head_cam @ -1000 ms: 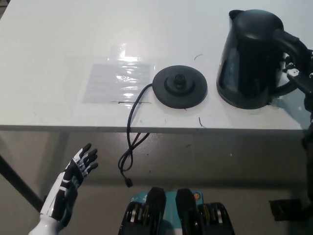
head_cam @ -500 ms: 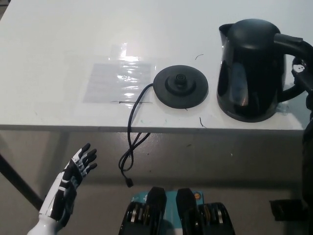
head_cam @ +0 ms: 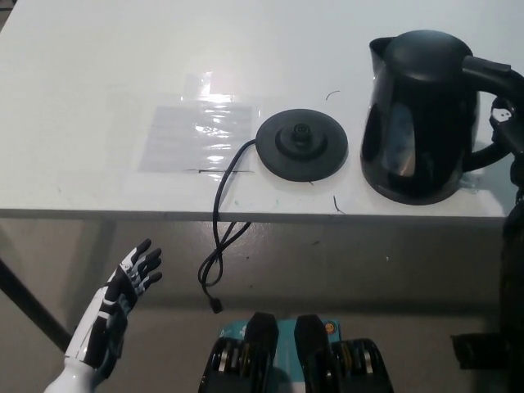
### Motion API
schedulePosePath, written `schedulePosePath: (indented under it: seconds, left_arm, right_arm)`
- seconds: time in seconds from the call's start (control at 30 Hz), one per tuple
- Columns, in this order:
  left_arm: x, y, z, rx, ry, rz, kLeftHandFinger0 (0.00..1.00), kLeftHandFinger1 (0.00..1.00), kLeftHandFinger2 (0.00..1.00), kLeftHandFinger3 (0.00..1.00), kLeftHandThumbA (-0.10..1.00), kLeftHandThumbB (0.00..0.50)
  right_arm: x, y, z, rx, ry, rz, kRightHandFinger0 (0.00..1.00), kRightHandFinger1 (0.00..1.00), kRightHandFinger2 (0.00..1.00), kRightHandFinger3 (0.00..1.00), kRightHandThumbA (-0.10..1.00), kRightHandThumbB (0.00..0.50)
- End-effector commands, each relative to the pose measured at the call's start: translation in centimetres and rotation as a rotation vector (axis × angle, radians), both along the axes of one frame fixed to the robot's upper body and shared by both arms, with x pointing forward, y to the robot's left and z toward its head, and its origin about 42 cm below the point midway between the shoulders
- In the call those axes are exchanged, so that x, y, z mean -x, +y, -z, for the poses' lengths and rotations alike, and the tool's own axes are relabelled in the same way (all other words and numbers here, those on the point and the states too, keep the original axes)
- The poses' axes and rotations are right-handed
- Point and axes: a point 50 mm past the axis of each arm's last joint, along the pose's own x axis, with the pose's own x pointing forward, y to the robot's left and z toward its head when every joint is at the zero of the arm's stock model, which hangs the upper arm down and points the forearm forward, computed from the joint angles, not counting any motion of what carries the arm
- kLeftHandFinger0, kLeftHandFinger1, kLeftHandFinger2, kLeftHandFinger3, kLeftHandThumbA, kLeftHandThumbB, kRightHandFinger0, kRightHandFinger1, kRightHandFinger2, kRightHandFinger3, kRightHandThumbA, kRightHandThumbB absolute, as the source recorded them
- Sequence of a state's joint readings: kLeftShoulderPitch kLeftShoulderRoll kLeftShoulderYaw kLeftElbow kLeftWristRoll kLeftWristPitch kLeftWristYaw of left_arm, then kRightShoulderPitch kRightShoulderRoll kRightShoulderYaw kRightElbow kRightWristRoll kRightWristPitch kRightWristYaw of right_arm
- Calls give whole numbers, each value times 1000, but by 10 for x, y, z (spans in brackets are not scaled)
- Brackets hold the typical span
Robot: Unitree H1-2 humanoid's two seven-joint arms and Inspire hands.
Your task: A kettle and its base are kept separately on the desk infront of the robot and the robot uses its right hand to lift the kettle by its handle and places it on its base to align it correctly.
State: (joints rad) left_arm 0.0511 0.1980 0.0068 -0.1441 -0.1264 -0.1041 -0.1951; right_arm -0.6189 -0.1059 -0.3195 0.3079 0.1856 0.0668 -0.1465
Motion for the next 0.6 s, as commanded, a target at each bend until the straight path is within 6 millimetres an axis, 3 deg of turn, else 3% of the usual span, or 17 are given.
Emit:
schedulePosePath:
  seconds: [0.0,0.1,0.2,0.27,0.37,0.43,0.47,0.57]
  left_arm:
    - [-2,3,-8,-30,-51,13,1000,1000,1000,1000,1000,0]
    - [-2,3,-8,-33,-46,15,1000,1000,1000,1000,1000,0]
    - [3,6,-6,-40,-39,19,1000,1000,1000,1000,1000,0]
    - [5,5,-4,-30,-33,27,1000,1000,1000,1000,1000,0]
    - [9,4,-2,-36,-23,31,1000,1000,1000,1000,1000,1]
    - [7,4,-3,-41,-22,29,1000,1000,1000,1000,1000,3]
    - [6,4,-4,-43,-26,28,1000,1000,1000,1000,1000,0]
    - [7,4,-4,-40,-23,25,1000,1000,1000,1000,1000,0]
  right_arm:
    - [-7,12,-64,-78,-271,-10,0,62,422,134,-100,142]
    - [-8,17,-74,-101,-303,-27,0,37,405,117,-100,129]
    - [-12,27,-81,-92,-319,-47,0,96,497,210,-100,106]
    - [-17,35,-84,-64,-304,-51,0,159,542,177,-100,97]
    - [-21,45,-85,-69,-316,-80,0,159,523,131,-100,109]
    - [-23,55,-95,-73,-315,-81,0,172,536,161,-100,123]
    - [-24,61,-101,-72,-317,-82,20,219,577,187,-100,155]
    - [-28,72,-112,-70,-332,-102,0,154,519,128,-100,124]
